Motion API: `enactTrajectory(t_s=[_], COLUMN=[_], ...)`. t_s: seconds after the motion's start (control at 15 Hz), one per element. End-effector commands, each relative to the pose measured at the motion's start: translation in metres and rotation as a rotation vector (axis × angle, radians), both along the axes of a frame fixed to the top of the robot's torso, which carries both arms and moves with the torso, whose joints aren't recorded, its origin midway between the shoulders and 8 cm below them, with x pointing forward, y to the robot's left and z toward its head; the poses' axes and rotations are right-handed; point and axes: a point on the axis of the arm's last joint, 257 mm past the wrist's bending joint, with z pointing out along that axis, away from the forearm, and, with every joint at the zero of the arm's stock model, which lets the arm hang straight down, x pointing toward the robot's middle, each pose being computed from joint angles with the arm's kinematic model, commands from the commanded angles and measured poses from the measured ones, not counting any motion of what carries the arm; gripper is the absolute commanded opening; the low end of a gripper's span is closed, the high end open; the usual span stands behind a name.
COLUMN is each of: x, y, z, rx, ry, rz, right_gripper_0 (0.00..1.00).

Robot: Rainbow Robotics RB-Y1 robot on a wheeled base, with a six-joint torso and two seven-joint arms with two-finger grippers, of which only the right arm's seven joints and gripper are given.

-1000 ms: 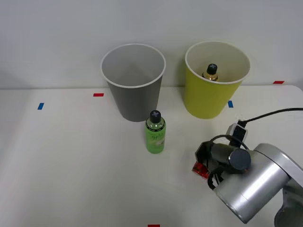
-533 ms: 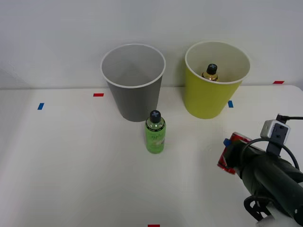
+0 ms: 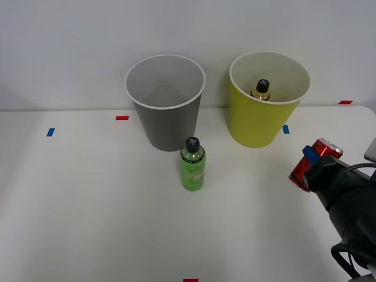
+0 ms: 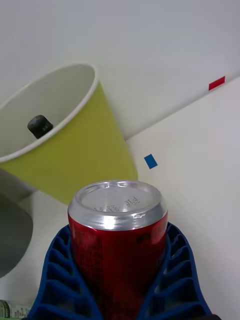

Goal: Put cans in the gray bin, plastic bottles in the light green bin

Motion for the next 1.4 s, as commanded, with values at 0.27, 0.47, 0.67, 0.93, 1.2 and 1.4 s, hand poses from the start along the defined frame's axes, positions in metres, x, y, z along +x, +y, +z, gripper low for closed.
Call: enactTrajectory(t_s=[0.27,0.47,0.67,0.93,1.2,1.4], x=[0.018,0.025,0.048,0.087,0.098,0.118], y=[0.020,0.051,0.090,0.149,0.208,0.232], z=[0.079,0.118,0.142,0.151,0.171,0.178], rx=[0.044,0.138,0.225,0.219,0.185,0.128], ry=[-0.262,-0.372,-0.485,-0.592,-0.620,-0.626], rz=[0.100,0.191,0.335,0.483,0.601,0.636], right_gripper_0=[0.00,0.00,0.00,0.00,0.00,0.00])
